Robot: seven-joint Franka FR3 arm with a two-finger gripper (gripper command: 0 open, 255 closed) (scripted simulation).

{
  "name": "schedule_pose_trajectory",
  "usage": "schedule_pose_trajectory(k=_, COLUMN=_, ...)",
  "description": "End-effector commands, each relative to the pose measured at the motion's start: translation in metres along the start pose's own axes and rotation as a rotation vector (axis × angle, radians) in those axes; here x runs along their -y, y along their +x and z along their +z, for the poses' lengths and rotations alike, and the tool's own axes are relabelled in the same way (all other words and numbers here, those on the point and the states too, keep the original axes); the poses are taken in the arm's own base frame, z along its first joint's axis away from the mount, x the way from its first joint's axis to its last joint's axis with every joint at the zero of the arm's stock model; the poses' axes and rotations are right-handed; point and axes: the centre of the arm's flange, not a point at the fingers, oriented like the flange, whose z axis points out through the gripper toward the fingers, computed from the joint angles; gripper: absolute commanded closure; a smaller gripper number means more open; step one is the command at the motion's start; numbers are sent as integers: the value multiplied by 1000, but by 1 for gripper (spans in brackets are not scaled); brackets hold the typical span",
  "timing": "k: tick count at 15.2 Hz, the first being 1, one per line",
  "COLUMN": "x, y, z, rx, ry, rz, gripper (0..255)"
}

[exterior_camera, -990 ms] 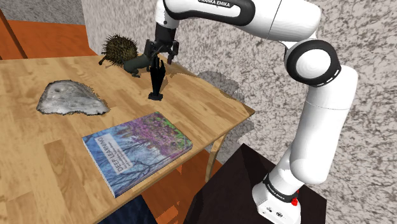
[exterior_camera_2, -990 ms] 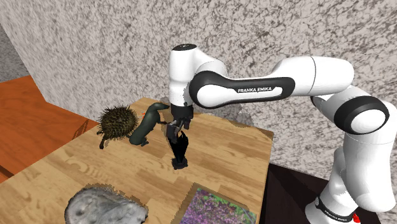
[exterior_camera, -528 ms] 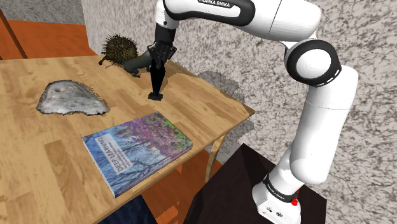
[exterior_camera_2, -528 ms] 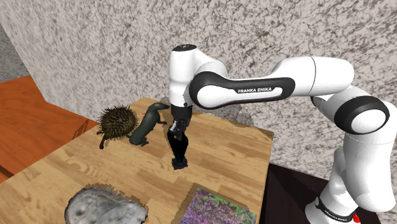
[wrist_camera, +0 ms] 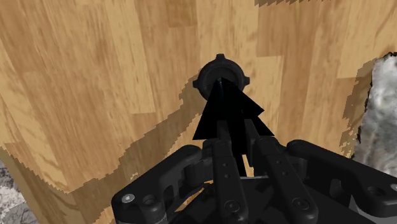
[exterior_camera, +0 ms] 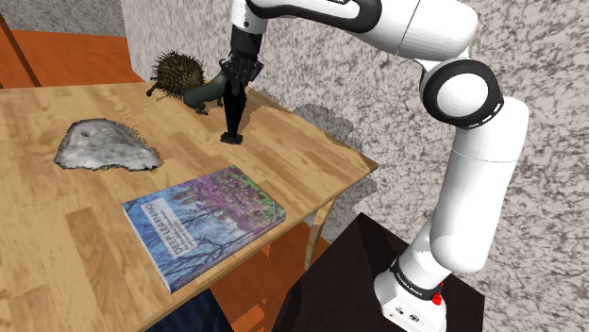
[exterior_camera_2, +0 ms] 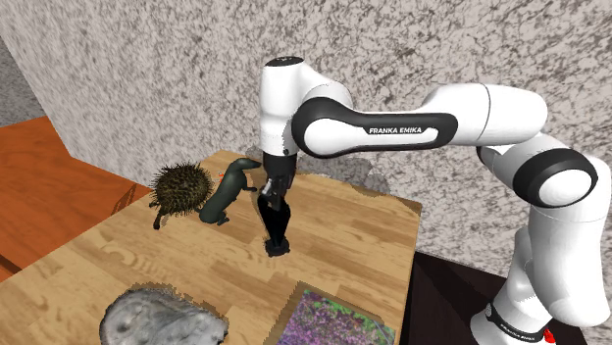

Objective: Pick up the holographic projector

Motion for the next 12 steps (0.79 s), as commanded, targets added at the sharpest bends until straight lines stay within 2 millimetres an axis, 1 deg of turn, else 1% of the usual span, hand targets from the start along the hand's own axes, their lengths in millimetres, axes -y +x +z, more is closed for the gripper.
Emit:
schedule_pose_trajectory(k=1, x=0, y=2, z=-11, rx=0, ry=0, rz=0, gripper=255)
schedule_pose_trajectory(k=10, x=0, y=7, z=-58, rx=0, ry=0, rz=0, gripper=255)
schedule_pose_trajectory(k=12, x=0, y=7, z=-59, rx=0, ry=0, rz=0, gripper=255)
